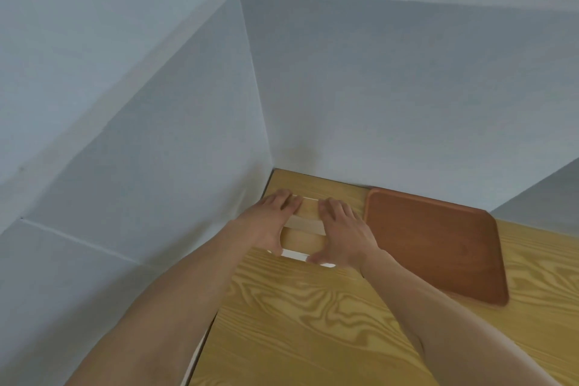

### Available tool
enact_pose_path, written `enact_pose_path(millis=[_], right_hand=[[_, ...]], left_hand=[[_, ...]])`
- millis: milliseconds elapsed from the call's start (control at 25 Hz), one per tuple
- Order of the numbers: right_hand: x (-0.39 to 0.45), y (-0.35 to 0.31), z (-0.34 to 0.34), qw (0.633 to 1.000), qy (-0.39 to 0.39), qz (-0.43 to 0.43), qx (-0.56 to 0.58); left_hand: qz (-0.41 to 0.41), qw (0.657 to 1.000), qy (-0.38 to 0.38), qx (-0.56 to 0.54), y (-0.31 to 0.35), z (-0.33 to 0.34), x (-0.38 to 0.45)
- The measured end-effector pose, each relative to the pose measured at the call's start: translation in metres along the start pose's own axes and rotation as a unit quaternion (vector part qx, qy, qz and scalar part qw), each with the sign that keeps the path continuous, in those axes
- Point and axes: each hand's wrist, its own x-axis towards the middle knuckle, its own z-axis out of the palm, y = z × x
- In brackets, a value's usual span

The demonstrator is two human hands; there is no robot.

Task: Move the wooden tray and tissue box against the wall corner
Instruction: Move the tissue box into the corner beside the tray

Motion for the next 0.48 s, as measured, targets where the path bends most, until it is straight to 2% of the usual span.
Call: enact_pose_path(millis=[480], right_hand=[[0.062,0.011,0.009,1.0,-0.007,0.001,-0.001]], left_hand=[[-0.009,1.0,-0.016,-0.015,-0.035,-0.007,0.047]])
